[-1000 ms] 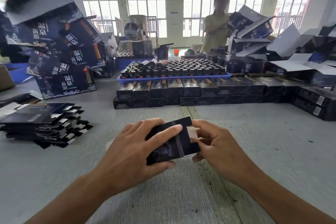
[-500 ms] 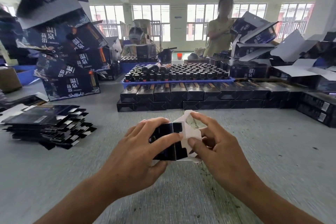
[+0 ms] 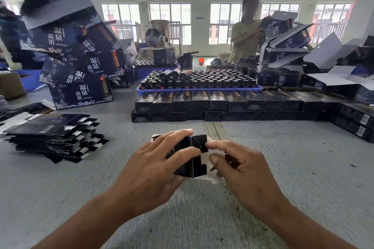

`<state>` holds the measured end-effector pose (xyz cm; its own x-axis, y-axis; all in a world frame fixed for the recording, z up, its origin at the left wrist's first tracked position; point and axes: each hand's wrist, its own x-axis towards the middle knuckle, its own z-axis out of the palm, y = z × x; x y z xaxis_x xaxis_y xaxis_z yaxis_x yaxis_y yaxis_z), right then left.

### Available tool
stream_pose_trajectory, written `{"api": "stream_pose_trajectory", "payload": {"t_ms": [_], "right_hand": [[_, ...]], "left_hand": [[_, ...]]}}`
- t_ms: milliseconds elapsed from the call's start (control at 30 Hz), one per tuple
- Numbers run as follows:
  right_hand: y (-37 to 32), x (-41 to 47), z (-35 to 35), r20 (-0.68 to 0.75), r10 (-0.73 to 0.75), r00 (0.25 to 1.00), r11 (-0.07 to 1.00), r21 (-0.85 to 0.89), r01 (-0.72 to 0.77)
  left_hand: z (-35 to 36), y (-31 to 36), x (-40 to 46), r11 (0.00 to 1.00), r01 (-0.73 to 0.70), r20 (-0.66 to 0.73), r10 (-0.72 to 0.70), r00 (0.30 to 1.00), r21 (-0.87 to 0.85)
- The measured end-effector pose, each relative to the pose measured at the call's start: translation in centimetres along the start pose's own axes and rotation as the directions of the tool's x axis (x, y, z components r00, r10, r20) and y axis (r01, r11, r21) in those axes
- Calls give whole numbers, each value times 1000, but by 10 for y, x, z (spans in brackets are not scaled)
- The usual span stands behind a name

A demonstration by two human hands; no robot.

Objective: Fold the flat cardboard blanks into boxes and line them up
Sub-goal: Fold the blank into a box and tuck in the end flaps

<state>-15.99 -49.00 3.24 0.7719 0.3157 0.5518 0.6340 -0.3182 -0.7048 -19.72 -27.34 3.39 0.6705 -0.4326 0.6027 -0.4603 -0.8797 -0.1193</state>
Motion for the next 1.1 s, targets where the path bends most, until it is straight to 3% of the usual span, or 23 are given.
{"api": "stream_pose_trajectory", "payload": {"t_ms": [167, 400, 500, 700, 967, 1100], "right_hand": [[1, 1, -2, 38, -13, 999, 1000, -21, 14], [2, 0, -4, 285, 12, 958, 997, -77, 10], [3, 1, -2, 195, -6, 981, 994, -104, 27], [6, -1, -3, 19, -38, 999, 999, 5, 38], [6, -1, -1, 6, -47, 999, 999, -15, 47], [8, 0, -4, 63, 8, 998, 997, 71, -12]], "left_hand": [[0, 0, 0, 999, 1, -10, 0, 1000, 33], [-2, -6, -1, 998, 51, -10, -50, 999, 43], [-2, -5, -1, 998, 39, -10, -39, 999, 53], [-3, 4, 2, 999, -5, -32, 6, 999, 43], [-3, 5, 2, 991, -38, 10, 37, 999, 131], [-4, 4, 2, 985, -15, -7, 17, 1000, 174]]}}
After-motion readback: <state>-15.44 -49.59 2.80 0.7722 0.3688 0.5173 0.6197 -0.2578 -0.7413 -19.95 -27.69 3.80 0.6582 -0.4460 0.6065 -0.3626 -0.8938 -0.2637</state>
